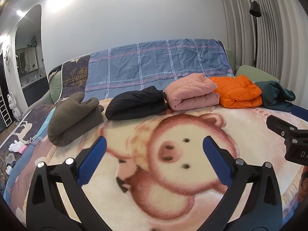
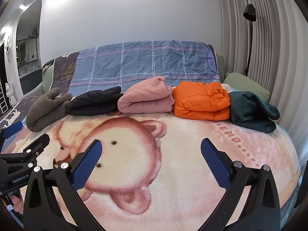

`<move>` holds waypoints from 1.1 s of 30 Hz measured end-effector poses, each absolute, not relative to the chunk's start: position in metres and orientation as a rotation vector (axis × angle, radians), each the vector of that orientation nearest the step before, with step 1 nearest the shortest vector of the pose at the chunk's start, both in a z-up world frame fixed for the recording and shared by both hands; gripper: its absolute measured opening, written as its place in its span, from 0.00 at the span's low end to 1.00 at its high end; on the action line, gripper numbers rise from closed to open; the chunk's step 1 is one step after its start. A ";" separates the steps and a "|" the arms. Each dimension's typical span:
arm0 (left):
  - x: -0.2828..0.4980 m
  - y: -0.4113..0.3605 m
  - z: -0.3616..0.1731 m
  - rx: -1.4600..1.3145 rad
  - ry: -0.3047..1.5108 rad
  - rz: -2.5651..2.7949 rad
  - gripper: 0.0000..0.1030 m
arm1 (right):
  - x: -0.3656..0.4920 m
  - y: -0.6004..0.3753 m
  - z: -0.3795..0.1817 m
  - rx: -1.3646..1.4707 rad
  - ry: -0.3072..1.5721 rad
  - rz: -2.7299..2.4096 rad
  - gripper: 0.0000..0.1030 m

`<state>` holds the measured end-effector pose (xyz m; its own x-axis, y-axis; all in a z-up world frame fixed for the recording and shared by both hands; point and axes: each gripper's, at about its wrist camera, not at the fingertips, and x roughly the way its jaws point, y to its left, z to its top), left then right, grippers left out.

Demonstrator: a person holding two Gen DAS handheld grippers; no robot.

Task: Fold large clothes

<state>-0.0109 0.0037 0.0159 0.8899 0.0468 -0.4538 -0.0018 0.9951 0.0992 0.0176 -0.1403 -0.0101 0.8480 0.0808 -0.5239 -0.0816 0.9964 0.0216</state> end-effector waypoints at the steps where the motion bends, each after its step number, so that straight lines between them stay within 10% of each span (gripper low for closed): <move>1: -0.010 0.004 0.015 0.096 0.475 0.026 0.98 | 0.018 -0.140 -0.010 -0.003 0.553 0.085 0.99; 33: -0.007 0.012 0.007 0.087 0.506 0.032 0.98 | 0.023 -0.131 -0.016 -0.027 0.568 0.092 0.99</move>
